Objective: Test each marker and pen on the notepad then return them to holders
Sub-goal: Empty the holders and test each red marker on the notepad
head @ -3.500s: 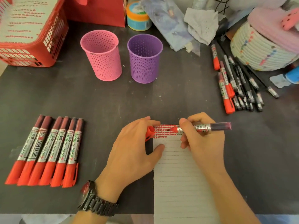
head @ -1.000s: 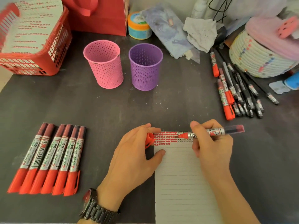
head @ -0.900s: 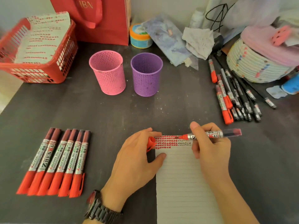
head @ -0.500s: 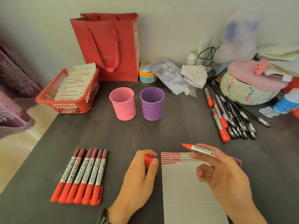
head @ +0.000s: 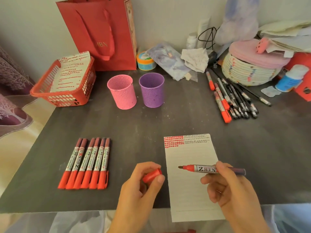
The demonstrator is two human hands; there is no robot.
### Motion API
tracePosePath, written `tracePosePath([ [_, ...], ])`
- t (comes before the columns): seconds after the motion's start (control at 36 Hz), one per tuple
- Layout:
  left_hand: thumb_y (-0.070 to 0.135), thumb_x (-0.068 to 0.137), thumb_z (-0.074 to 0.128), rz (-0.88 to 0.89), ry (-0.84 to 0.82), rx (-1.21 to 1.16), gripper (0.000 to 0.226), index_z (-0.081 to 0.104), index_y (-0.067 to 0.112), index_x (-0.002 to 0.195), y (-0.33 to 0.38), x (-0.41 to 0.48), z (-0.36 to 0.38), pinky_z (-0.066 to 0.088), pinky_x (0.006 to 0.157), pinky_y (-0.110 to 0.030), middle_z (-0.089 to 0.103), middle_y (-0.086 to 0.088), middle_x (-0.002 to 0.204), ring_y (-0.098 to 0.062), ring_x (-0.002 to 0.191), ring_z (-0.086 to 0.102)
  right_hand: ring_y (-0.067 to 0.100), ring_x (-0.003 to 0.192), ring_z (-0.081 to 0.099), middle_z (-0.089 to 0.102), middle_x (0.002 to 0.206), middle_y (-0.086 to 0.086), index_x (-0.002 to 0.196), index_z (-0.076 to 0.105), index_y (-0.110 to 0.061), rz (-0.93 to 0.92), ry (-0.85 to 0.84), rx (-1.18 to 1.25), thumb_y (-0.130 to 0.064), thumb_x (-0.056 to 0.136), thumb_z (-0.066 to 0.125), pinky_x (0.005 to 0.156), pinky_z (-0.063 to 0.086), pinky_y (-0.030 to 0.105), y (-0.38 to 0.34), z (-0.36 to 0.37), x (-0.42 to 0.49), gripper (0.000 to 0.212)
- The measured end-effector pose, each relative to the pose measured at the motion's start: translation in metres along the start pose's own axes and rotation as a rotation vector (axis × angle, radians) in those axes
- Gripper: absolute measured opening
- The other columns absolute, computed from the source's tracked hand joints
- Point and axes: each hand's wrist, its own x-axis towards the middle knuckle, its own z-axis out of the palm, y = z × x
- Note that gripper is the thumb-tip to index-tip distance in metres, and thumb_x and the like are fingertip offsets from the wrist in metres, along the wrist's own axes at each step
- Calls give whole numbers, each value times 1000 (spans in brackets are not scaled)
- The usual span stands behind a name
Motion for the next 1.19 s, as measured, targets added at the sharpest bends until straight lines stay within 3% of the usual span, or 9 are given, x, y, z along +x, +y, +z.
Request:
tracePosePath([
  [0.14,58,73,64,24,-28,-1,33,61,52,106,2,-3,2,57,83,-39,72,20,100,-12,97,67,22,37,54,70,70,26,78,78,-15,-18,-54,-23,-47,67,67,34,42,24,0,4,-8,35],
  [0.39,66,80,62,133,-87,42,31,64,52,108,13,-2,6,48,65,-16,71,21,100,-14,86,66,22,43,57,72,73,24,82,77,-19,-13,-135,-146,-54,69,82,40,46,25,2,15,-17,38],
  [0.5,64,84,61,189,-135,78,28,65,50,108,17,2,1,45,65,-13,70,23,101,-10,87,65,18,43,52,70,68,18,80,78,-15,0,-155,-231,-57,58,78,42,42,23,1,11,-18,47],
  [0.61,54,85,64,208,-199,133,23,65,48,107,18,7,-9,43,67,-12,71,22,101,-10,87,65,13,49,50,66,61,9,84,81,-19,-16,-300,-464,-57,69,82,48,41,20,-12,-1,-18,41],
  [0.83,43,91,66,286,-292,232,17,63,46,107,31,17,-18,48,70,-19,67,22,103,-16,92,63,-1,55,44,54,61,-13,97,71,-51,-208,-384,-868,-67,81,49,58,38,12,-13,-3,-19,32],
  [1.0,49,88,63,340,-318,302,20,63,45,108,44,29,-26,50,74,-24,66,22,102,-15,93,64,-1,55,46,57,62,-12,100,65,-58,-262,-307,-831,-69,76,47,57,38,11,-11,3,-24,32],
  [1.08,51,88,65,375,-321,304,38,53,50,124,49,35,-25,51,76,-29,63,21,114,-15,101,63,0,53,44,52,58,-13,98,67,-57,-228,-294,-739,-71,73,45,55,37,12,-12,8,-23,36],
  [1.14,50,84,69,363,-313,172,63,39,50,139,54,40,-24,50,87,-30,56,19,131,-15,114,59,3,50,38,43,55,-10,97,72,-48,-172,-288,-612,-70,72,47,52,33,13,-11,12,-23,42],
  [1.19,48,81,71,302,-263,-169,65,42,44,139,64,48,-19,53,90,-34,57,8,136,-21,118,60,5,48,35,38,54,-10,94,75,-39,-92,-279,-479,-67,71,51,50,32,16,-9,18,-22,44],
])
